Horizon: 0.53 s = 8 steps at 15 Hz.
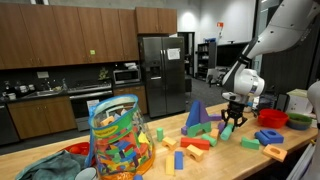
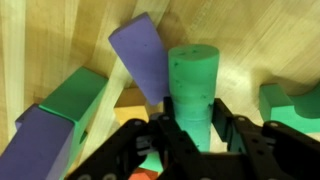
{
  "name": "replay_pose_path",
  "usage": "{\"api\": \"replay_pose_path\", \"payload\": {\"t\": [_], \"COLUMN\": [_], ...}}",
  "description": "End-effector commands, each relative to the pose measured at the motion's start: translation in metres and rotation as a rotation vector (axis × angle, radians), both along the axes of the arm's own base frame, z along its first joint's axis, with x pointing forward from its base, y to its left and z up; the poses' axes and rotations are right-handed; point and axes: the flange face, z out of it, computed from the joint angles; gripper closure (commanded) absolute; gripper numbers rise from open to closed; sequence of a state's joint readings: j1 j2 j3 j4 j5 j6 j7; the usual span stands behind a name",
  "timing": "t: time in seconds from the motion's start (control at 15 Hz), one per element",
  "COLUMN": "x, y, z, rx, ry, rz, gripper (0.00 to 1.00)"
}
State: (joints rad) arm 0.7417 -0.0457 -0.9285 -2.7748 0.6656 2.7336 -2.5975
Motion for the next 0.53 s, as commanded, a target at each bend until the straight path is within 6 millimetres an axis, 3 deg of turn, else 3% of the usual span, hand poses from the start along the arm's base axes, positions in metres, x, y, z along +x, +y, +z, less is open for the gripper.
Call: {"api": "replay_pose_path", "payload": {"t": [0.0, 0.47], "x": [-0.006, -0.017], "y": [-0.019, -0.042], "z": [-0.004, -0.012], "rx": [-0.02, -0.035], "ry": [0.004, 0.041], "rz": [-0.076, -0.118], "gripper": [0.84, 0.84]}}
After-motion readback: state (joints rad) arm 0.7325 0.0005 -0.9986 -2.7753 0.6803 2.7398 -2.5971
